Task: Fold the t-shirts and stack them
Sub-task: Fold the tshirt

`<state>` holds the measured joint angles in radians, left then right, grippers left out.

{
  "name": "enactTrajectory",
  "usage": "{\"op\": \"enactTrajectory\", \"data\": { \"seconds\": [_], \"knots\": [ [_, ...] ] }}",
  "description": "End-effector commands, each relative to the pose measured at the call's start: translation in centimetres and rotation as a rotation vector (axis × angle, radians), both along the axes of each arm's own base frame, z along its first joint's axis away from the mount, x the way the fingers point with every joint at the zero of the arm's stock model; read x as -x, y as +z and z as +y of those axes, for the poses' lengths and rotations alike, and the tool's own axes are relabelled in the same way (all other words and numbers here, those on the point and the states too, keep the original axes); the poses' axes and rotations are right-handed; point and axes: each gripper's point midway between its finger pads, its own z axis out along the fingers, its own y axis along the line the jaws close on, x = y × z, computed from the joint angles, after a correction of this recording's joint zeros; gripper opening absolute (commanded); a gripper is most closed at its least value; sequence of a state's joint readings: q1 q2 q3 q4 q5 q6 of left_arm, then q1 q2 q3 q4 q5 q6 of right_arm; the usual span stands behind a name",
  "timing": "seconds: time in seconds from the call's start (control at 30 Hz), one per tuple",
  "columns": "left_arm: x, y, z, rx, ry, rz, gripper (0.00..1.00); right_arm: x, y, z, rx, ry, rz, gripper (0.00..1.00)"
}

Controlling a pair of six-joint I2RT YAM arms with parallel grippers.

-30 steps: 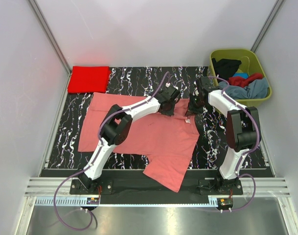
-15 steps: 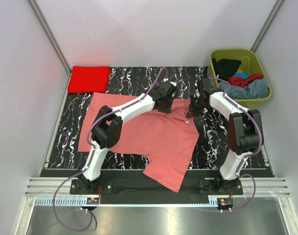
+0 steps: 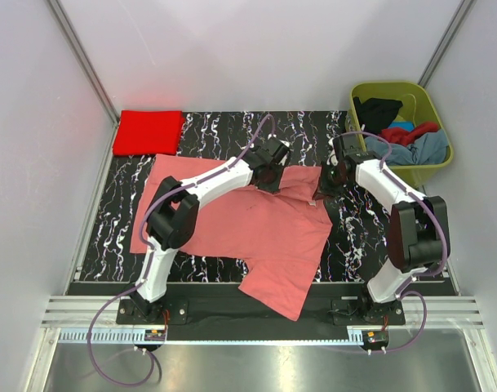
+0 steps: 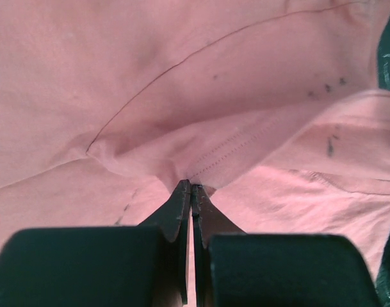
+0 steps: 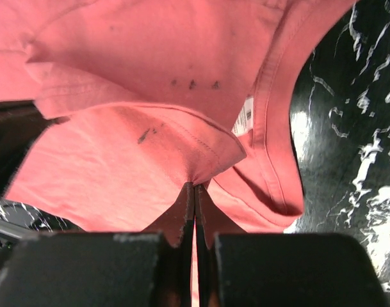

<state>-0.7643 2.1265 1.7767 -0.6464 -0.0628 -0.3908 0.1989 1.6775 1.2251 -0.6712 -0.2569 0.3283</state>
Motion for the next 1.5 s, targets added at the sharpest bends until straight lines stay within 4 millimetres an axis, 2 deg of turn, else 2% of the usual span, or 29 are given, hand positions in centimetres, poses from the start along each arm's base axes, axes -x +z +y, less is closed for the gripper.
{"op": "enactTrajectory", "data": {
  "seconds": [0.0,0.2,0.47,0.67,0.8,0.9,1.03,1.27,1.47],
  "knots": [
    [-0.4,3.4,0.4,0.046,-0.012,-0.061,0.00,1.6,1.0,0.6,-0.030,0.027,-0.001,0.00],
    [-0.3,3.1,0.6,0.038,-0.018,-0.058,0.00,3.6,0.5,1.1,-0.049,0.021,0.033,0.00],
    [-0.2,3.1,0.8,0.046,-0.018,-0.048,0.00,4.0,-0.8,0.9,-0.031,0.012,0.049,0.00],
    [-1.2,2.8,1.1,0.059,-0.013,-0.032,0.00,1.9,-2.1,-0.2,0.059,0.003,0.045,0.00],
    [-2.7,2.6,1.1,0.068,0.007,-0.033,0.00,-0.4,-2.2,-0.3,0.096,0.008,0.029,0.00],
    [-3.3,2.6,0.4,0.101,0.000,-0.019,0.00,-1.9,-2.3,-0.6,0.124,0.014,0.015,0.00],
    [-4.3,2.1,0.3,0.121,0.006,-0.003,0.01,-3.0,-3.1,-0.9,0.152,0.022,0.033,0.00],
    [-4.9,0.2,0.2,0.139,0.006,0.056,0.04,-4.5,-3.9,-1.3,0.159,0.006,0.045,0.00],
    [-5.9,0.2,0.4,0.148,0.017,0.052,0.04,-6.0,-4.2,-1.7,0.175,0.001,0.039,0.00]
  ]
}}
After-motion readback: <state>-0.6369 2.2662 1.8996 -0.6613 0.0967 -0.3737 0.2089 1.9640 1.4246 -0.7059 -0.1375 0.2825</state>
